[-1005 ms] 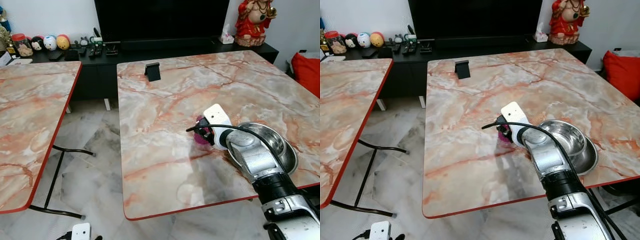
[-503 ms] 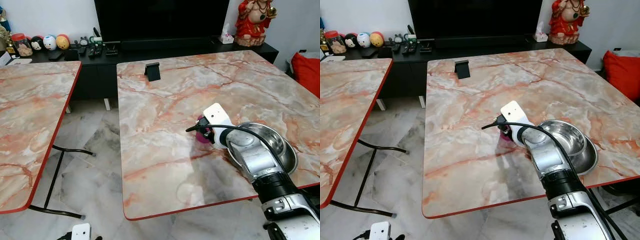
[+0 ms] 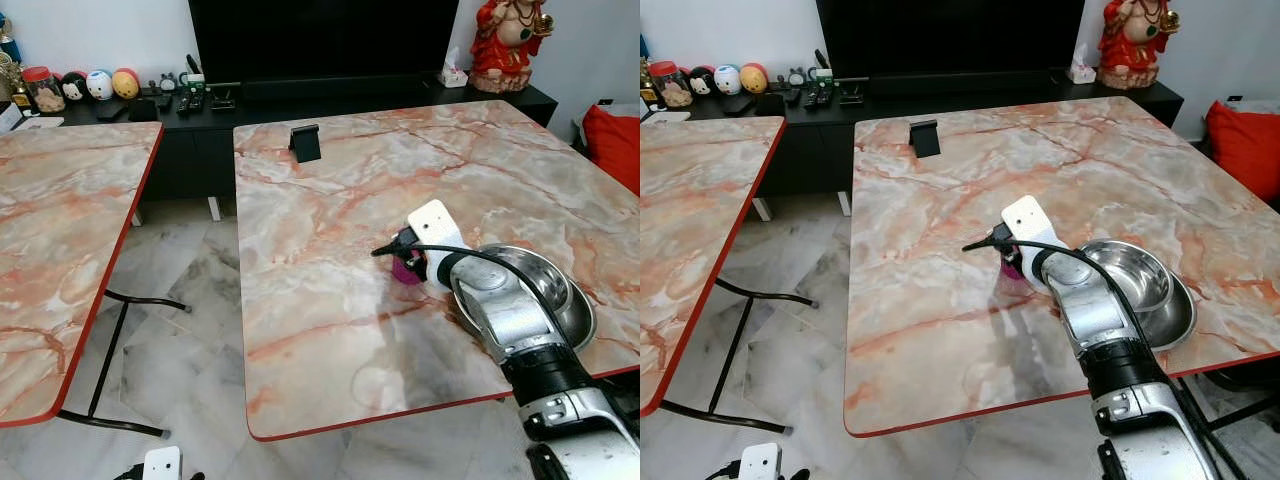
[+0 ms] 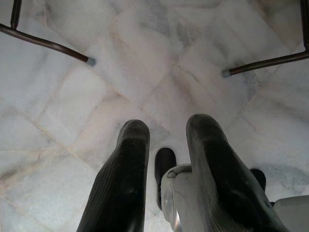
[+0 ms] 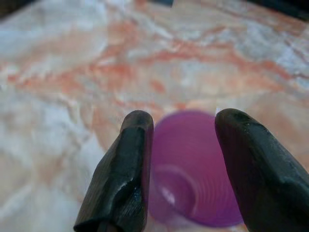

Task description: Setting the table

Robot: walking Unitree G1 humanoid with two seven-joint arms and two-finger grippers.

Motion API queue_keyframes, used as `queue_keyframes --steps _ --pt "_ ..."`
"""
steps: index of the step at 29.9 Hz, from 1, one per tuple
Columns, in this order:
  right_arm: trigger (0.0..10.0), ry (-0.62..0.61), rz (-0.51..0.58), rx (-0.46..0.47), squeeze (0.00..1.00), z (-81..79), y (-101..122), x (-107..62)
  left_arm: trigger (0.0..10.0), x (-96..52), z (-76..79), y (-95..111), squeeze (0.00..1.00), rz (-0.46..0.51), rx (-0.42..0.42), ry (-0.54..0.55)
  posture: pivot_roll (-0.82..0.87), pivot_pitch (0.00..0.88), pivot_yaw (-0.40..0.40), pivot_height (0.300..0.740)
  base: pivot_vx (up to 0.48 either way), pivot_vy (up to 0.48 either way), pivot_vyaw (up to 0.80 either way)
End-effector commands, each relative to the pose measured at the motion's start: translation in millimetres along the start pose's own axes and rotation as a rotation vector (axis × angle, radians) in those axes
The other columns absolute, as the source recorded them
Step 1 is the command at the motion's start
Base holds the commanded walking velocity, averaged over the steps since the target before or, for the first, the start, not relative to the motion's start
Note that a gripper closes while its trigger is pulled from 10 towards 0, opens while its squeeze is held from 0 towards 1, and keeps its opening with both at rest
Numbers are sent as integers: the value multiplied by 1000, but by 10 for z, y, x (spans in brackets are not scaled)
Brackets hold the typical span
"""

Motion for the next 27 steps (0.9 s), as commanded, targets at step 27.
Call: queue_keyframes --steps 27 --pt "10000 -340 422 224 0 -35 -140 -683 10000 -26 -60 -27 0 5 20 9 -76 0 7 740 0 0 0"
Point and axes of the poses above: a point about 5 cm out from each wrist's last joint towards the gripper, its own x axis pointing out of the wrist towards the gripper, its own y axis along the axis of the wrist's last joint, z = x × y, the point moved 2 cm from there along x, pointing out of the wrist towards the gripper, and after that the axes turned 3 degrees about -x, right-handed, at the moved point
